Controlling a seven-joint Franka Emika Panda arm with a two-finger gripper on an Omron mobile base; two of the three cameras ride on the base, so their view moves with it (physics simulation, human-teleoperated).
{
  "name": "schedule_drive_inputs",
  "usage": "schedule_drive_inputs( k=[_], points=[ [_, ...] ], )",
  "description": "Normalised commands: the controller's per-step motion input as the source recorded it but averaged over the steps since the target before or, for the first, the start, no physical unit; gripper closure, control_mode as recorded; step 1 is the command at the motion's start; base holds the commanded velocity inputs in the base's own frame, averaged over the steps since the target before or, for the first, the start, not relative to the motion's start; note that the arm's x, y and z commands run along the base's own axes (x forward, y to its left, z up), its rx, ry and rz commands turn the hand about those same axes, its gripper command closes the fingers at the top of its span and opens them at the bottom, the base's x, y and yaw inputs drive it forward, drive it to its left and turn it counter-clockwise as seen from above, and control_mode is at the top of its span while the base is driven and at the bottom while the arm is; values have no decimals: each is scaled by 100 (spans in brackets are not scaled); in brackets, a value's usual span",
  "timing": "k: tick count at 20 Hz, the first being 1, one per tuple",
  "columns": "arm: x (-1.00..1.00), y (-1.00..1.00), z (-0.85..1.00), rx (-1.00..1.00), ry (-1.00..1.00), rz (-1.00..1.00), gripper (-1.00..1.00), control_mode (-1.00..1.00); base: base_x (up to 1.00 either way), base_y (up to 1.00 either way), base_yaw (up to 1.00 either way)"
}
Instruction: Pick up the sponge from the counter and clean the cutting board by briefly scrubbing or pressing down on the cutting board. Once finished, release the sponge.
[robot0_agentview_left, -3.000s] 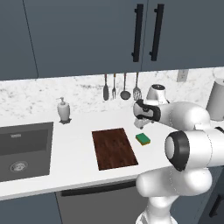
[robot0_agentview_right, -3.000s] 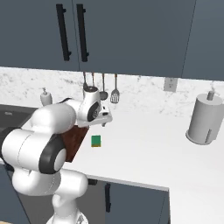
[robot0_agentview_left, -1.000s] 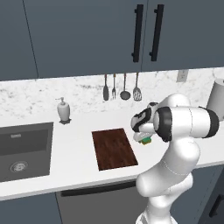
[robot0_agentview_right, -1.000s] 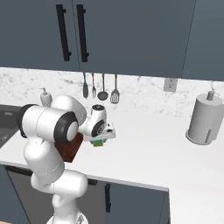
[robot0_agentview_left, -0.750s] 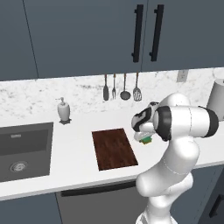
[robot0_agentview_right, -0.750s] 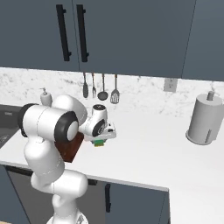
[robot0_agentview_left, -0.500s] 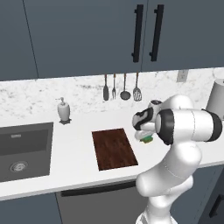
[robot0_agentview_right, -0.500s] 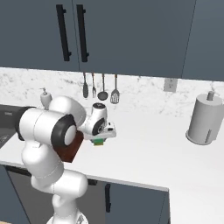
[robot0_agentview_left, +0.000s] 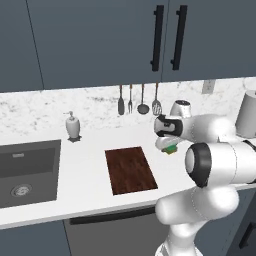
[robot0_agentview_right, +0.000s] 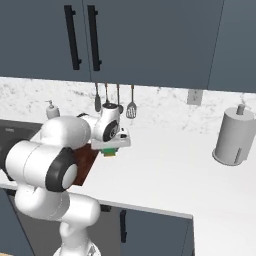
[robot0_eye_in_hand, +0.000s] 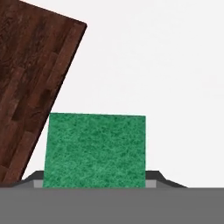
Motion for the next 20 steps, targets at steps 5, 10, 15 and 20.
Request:
schedule_drive_inputs(
  k=[5,10,15,20],
  points=[
    [-7,14,62,11,32,3,100,-100,0,0,0],
    [-21,25,20,14,24,1,100,-100,0,0,0],
    [-30,55,-7,-3,4,0,100,-100,0,0,0],
    [-60,66,-16,-18,-9,0,100,-100,0,0,0]
  ],
)
